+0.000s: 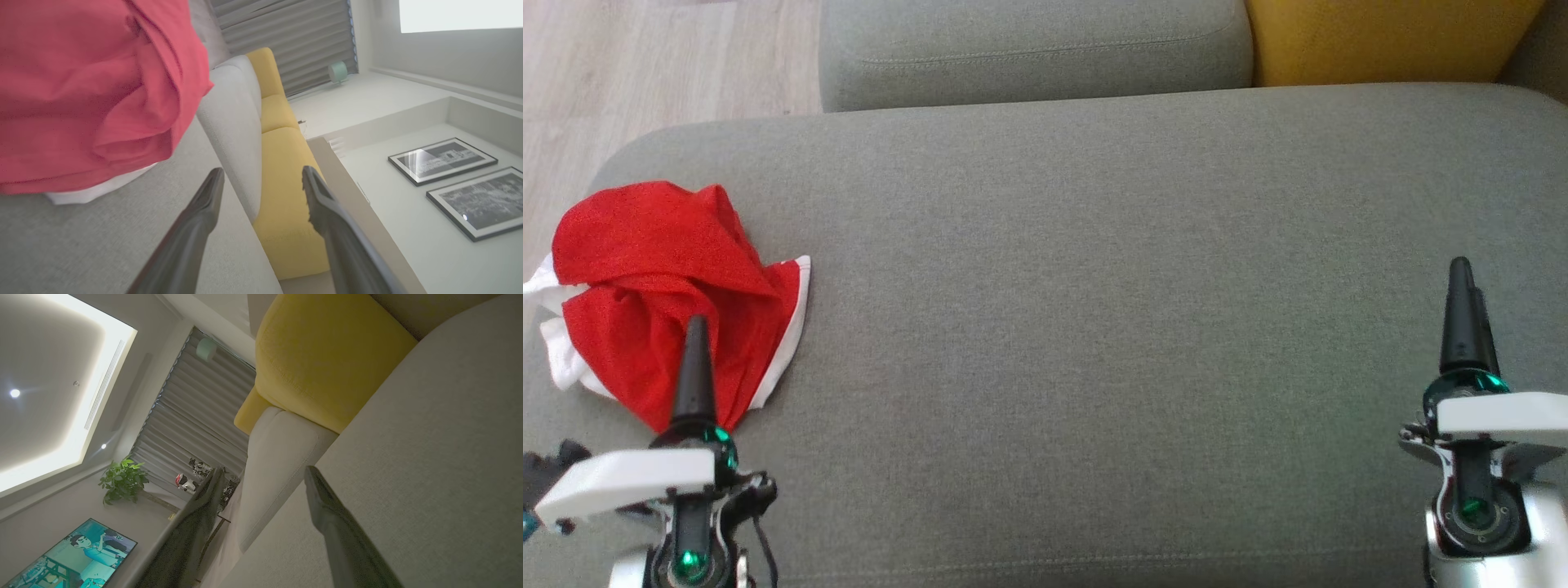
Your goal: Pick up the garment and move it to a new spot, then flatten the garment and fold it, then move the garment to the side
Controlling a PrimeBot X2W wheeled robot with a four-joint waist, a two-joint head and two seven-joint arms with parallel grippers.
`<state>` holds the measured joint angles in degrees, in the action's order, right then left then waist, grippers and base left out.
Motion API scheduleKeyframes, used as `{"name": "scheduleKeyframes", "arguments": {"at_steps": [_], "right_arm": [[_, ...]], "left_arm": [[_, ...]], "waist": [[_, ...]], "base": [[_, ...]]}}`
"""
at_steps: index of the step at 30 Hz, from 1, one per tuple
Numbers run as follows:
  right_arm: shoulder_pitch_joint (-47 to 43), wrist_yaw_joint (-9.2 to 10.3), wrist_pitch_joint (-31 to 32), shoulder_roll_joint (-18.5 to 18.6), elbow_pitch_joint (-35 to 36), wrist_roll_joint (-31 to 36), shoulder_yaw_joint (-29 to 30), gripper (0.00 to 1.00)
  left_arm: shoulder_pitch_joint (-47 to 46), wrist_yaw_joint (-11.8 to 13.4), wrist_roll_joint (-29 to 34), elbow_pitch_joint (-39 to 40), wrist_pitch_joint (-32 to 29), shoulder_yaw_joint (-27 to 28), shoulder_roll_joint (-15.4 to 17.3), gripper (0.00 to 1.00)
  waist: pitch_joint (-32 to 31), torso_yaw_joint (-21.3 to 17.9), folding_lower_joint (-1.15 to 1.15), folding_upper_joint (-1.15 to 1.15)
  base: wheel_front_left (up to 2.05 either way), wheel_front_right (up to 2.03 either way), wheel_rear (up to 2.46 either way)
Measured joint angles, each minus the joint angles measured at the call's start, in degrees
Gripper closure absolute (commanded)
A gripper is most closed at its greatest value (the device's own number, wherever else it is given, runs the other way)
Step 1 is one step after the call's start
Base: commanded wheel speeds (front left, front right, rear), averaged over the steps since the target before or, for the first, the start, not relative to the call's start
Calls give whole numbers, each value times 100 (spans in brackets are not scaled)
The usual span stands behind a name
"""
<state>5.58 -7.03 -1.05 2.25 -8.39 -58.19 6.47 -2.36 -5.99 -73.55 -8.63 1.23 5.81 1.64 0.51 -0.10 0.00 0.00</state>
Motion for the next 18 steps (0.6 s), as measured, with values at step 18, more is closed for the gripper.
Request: {"name": "scheduleKeyframes", "arguments": {"at_steps": [18], "right_arm": [[71,0,-259,5,355,1969,-532,0]], "left_arm": [[-66,34,2190,566,250,-902,12,0]], "waist": [[39,-55,0,0]], "base": [[0,0,0]]}}
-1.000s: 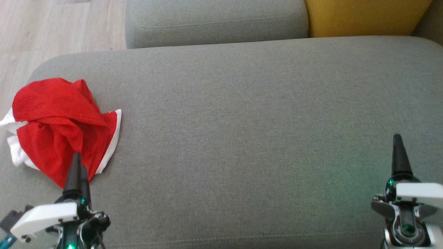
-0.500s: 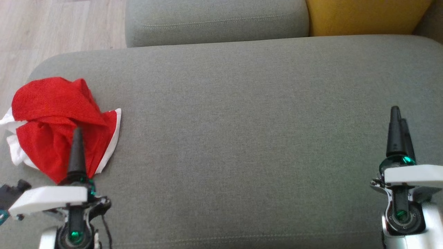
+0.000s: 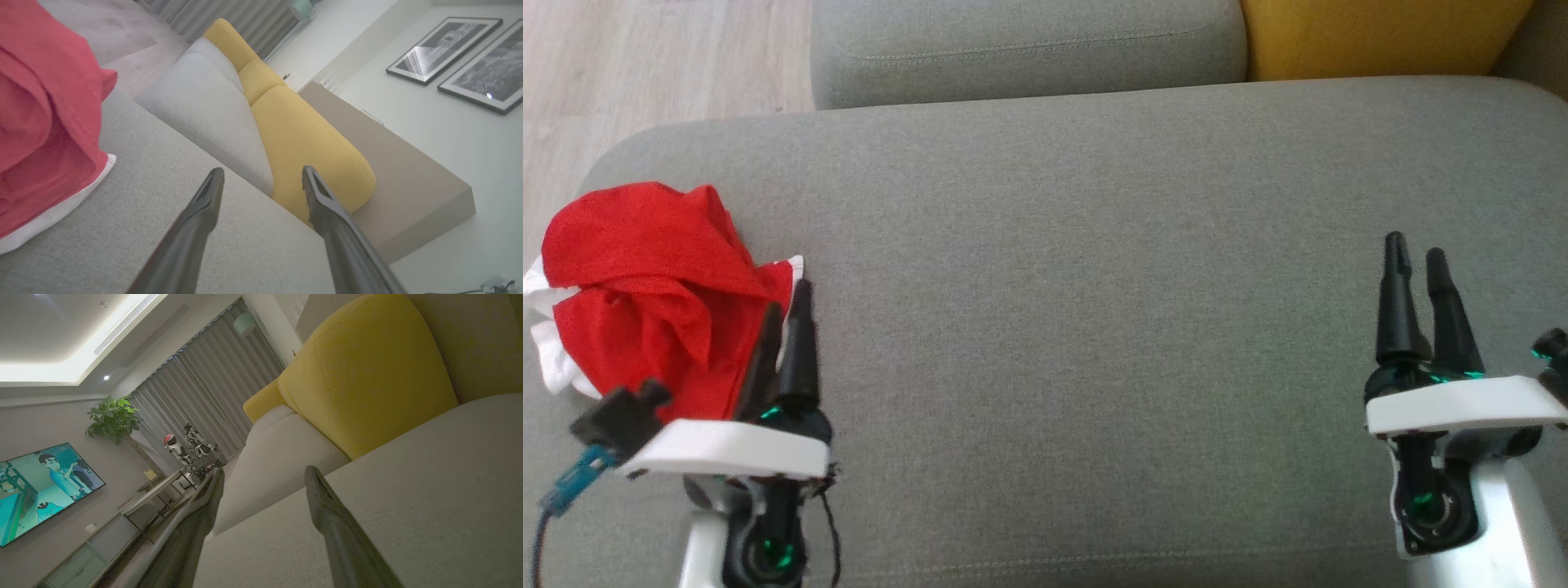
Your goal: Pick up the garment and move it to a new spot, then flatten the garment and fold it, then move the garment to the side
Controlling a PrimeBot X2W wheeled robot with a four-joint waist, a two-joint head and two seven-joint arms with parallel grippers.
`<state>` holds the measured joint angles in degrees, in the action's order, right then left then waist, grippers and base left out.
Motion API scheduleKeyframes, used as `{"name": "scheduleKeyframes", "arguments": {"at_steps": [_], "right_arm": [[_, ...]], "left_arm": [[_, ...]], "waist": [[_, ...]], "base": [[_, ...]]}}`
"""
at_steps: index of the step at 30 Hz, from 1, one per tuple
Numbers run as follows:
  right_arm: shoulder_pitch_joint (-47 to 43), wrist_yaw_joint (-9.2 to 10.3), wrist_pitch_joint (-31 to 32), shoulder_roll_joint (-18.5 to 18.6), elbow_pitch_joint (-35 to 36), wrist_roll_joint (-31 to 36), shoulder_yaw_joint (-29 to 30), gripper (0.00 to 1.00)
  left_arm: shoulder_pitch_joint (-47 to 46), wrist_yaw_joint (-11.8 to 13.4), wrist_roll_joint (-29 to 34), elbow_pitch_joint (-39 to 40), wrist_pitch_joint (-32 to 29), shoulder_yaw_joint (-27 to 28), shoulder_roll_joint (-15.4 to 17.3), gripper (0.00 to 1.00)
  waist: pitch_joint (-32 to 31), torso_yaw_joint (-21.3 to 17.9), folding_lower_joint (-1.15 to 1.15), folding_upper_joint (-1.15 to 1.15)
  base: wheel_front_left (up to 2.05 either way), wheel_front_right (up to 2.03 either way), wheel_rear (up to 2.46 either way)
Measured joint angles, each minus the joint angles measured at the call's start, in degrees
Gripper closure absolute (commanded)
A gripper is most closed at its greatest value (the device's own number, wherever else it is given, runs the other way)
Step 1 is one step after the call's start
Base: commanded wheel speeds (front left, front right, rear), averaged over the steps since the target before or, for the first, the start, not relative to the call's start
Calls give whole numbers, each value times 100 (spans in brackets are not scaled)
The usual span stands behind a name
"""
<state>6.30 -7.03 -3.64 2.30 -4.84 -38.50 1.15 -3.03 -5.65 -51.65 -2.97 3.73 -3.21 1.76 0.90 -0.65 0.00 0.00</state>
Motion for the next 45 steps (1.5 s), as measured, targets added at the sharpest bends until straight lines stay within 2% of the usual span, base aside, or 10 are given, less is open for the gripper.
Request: {"name": "scheduleKeyframes", "arguments": {"at_steps": [4,7,23,33,38,39,42,45], "right_arm": [[0,-1,-75,1,-3,411,-123,0],[-2,-1,-138,3,-88,625,-138,0],[-1,-1,-381,12,-283,2100,-433,0],[9,-1,-548,12,-409,3050,-546,0],[27,-1,-625,13,-408,3482,-605,0],[41,-2,-661,13,-403,3652,-620,0],[87,-2,-723,14,-369,3727,-627,0],[133,-2,-778,14,-375,3697,-624,0]], "left_arm": [[0,-33,616,-24,85,-203,1,0],[0,99,1050,-67,130,-321,41,0],[-135,1049,2477,-178,391,-1433,594,0],[-392,1510,3250,-304,567,-2250,1017,0],[-505,1774,3559,-336,647,-2611,1135,0],[-555,1903,3595,-310,659,-2669,1147,0],[-564,2037,3484,-168,704,-2606,1114,0],[-558,2009,3217,4,755,-2343,967,0]], "waist": [[11,-25,0,0],[22,-44,0,0],[47,-87,0,0],[25,-100,0,0],[37,-118,0,0],[49,-120,0,0],[69,-118,0,0],[89,-104,0,0]], "base": [[0,0,0],[0,0,0],[0,0,0],[0,0,0],[0,0,0],[0,0,0],[0,0,0],[0,0,0]]}}
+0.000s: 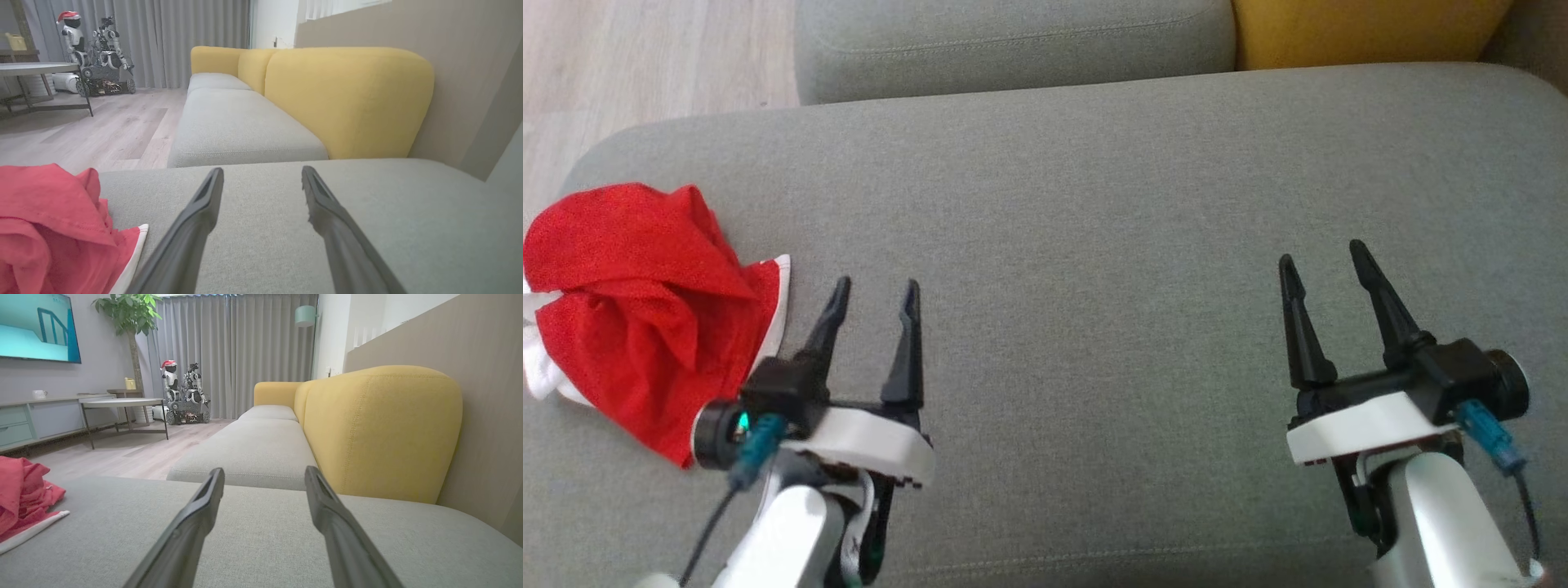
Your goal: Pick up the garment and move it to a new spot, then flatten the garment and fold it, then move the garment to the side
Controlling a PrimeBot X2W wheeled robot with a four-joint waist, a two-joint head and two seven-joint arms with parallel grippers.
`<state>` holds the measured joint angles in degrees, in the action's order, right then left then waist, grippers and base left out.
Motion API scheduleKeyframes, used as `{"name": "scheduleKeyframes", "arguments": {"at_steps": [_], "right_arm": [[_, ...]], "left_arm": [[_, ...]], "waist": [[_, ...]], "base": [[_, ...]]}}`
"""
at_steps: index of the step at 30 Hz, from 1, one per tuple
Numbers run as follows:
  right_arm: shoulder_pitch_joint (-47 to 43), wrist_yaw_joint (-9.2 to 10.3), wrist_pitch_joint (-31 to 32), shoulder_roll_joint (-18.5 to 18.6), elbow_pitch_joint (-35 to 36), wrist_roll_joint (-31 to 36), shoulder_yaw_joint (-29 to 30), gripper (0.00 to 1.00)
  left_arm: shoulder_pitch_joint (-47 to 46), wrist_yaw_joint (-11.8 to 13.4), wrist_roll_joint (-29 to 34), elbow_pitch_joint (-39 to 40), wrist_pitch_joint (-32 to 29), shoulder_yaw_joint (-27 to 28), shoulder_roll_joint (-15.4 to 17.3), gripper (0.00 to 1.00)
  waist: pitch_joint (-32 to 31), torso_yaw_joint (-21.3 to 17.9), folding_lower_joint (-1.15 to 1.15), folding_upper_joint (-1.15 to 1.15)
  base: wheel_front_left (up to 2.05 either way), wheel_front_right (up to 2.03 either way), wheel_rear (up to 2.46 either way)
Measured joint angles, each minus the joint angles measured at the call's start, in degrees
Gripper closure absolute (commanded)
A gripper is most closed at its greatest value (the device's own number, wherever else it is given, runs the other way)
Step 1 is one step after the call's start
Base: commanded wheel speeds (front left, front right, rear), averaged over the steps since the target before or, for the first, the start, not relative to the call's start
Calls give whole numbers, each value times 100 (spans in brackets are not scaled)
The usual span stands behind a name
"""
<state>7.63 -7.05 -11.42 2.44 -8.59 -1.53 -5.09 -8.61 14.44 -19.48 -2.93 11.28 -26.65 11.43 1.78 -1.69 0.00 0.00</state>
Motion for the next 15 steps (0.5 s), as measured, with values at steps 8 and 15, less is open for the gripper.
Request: {"name": "scheduleKeyframes", "arguments": {"at_steps": [8,15], "right_arm": [[-3,0,-122,4,-224,-788,46,0],[-3,0,-179,4,-399,-1011,0,0]], "left_arm": [[265,-722,-179,-91,152,837,-515,0],[421,-1255,158,-476,252,1255,-782,0]], "waist": [[-4,55,0,0],[-44,60,0,0]], "base": [[0,0,0],[0,0,0]]}}
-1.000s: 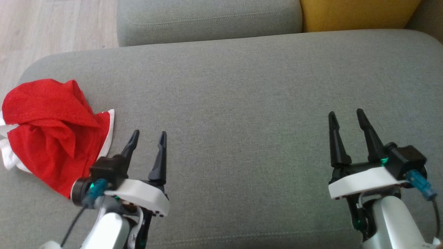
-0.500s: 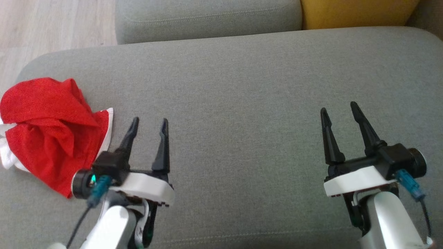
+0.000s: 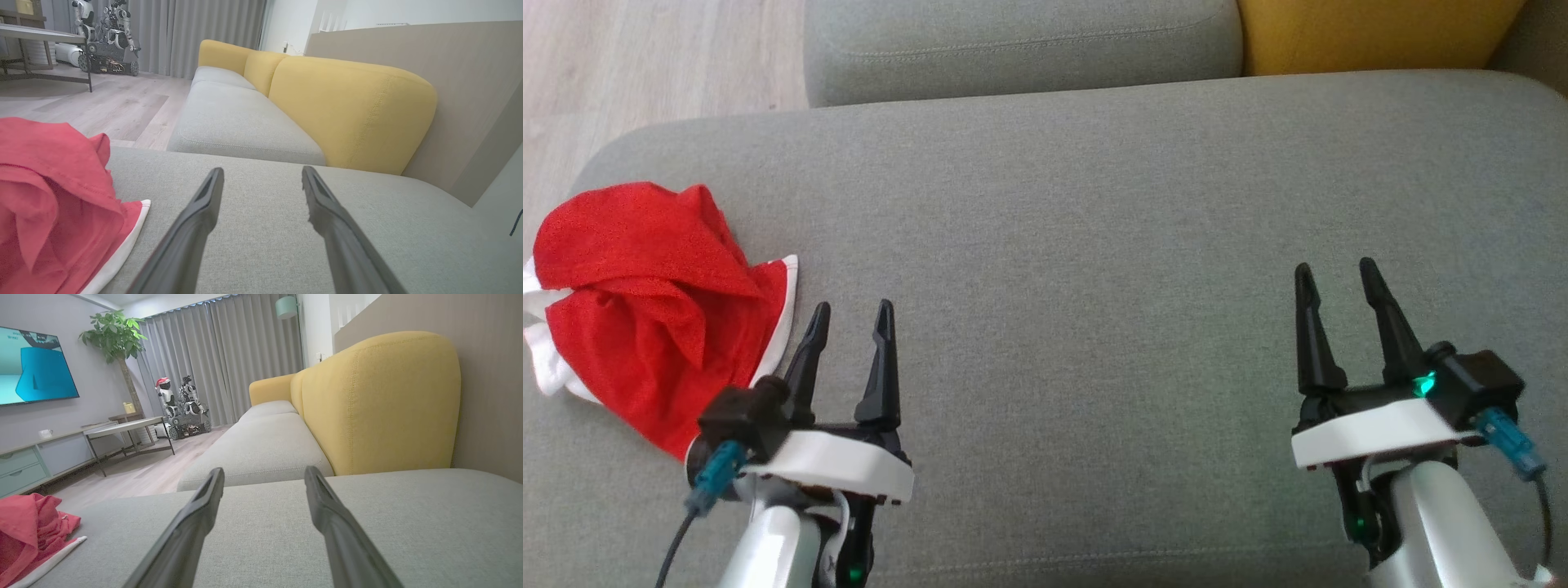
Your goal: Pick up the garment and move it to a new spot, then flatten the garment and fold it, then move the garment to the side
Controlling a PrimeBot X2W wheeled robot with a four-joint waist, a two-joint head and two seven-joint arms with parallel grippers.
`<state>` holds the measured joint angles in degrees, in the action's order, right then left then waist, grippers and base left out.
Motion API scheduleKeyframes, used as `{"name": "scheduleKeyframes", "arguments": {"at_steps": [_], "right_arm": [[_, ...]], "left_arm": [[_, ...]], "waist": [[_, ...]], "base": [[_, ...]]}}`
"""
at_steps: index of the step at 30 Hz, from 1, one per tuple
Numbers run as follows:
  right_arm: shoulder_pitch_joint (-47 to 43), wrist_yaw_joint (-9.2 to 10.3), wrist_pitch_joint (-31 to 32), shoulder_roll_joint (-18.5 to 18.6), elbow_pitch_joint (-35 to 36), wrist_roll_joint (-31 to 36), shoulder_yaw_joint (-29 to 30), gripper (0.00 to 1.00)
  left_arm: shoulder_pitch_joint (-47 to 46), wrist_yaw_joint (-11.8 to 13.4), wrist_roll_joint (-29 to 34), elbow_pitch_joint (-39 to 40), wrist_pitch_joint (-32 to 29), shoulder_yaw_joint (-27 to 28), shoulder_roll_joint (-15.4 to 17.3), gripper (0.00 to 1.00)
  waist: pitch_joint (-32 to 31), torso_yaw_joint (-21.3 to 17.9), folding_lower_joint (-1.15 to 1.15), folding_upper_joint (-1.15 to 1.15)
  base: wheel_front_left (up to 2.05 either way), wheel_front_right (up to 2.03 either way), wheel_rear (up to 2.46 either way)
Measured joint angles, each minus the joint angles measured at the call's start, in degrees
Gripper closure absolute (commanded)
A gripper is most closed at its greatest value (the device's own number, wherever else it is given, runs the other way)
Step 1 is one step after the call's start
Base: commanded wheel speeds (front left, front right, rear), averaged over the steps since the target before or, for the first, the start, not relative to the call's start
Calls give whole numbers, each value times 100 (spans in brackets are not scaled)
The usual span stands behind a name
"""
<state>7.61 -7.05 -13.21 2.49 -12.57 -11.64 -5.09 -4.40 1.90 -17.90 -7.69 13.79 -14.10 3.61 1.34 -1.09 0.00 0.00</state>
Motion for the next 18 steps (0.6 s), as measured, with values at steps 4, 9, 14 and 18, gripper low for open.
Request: {"name": "scheduleKeyframes", "arguments": {"at_steps": [4,9,14,18], "right_arm": [[1,0,-59,0,-31,282,-29,0],[2,0,-75,0,-32,450,-54,0],[2,0,-93,1,-32,459,-62,0],[1,0,-94,1,-48,467,-60,0]], "left_arm": [[0,-137,225,-96,52,30,-37,0],[0,-199,330,-163,52,111,-75,0],[0,-233,318,-163,52,123,-81,0],[0,-187,318,-163,52,92,-83,0]], "waist": [[-22,-18,0,0],[-39,-52,0,0],[-60,-71,0,0],[-76,-45,0,0]], "base": [[0,0,0],[0,0,0],[0,0,0],[0,0,0]]}}
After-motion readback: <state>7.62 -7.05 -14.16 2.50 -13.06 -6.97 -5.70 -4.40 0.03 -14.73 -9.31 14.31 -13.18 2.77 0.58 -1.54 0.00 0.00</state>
